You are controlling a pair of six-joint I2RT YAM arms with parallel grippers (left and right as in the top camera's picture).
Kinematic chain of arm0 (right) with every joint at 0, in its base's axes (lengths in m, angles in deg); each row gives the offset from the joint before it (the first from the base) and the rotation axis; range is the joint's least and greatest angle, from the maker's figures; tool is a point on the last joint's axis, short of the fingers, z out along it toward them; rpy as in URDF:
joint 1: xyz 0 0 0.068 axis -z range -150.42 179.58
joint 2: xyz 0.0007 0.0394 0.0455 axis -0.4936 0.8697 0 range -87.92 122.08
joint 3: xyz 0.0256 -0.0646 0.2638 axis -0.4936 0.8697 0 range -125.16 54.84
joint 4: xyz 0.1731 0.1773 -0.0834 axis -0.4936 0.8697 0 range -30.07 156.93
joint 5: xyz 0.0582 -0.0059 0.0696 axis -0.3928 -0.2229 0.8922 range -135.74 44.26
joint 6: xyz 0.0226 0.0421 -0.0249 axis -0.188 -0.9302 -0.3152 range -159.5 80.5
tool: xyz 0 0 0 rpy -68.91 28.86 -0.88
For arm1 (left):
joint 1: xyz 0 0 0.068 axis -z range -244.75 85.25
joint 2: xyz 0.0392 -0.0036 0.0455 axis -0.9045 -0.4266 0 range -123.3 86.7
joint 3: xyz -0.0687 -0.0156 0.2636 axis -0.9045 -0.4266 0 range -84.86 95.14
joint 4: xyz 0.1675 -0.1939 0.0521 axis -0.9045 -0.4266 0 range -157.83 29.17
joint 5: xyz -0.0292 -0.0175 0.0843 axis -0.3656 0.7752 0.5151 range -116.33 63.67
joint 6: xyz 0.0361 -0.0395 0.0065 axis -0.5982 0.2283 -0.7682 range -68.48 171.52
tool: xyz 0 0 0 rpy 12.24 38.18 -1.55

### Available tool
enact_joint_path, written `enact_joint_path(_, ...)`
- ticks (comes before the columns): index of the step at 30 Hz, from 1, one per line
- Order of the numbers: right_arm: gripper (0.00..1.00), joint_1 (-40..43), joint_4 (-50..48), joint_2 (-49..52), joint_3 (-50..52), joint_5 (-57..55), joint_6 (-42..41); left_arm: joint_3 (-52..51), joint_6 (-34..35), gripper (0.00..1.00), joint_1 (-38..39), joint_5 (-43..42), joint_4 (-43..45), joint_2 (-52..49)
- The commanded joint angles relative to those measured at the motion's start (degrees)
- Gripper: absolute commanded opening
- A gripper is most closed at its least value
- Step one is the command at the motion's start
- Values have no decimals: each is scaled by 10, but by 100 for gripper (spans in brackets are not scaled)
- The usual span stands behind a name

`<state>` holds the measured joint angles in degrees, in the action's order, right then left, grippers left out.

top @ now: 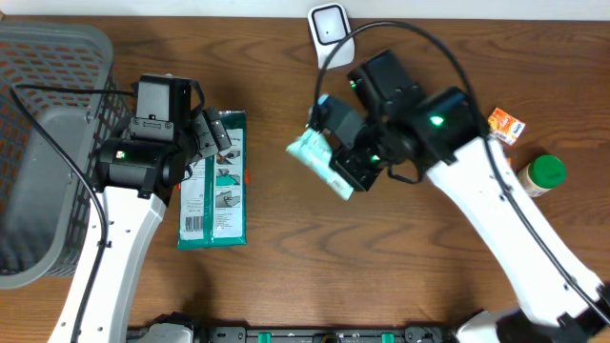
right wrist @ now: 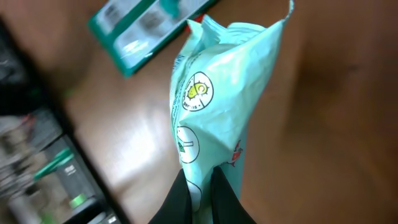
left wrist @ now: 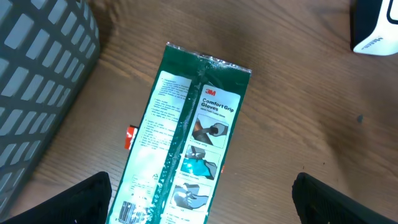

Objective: Scan the item barcode
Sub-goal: 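Carry the wipes pack up to the white scanner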

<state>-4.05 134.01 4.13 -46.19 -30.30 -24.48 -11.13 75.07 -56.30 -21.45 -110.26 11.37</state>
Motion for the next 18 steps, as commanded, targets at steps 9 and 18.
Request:
enact_joint_path(9, 1, 9, -42, -27, -66, -152, -63, 7, -8, 93, -1, 7, 0, 1)
enact_joint_path(18, 1, 33, -159, 4, -163, -260, -85, 7, -8, 93, -1, 7, 0, 1)
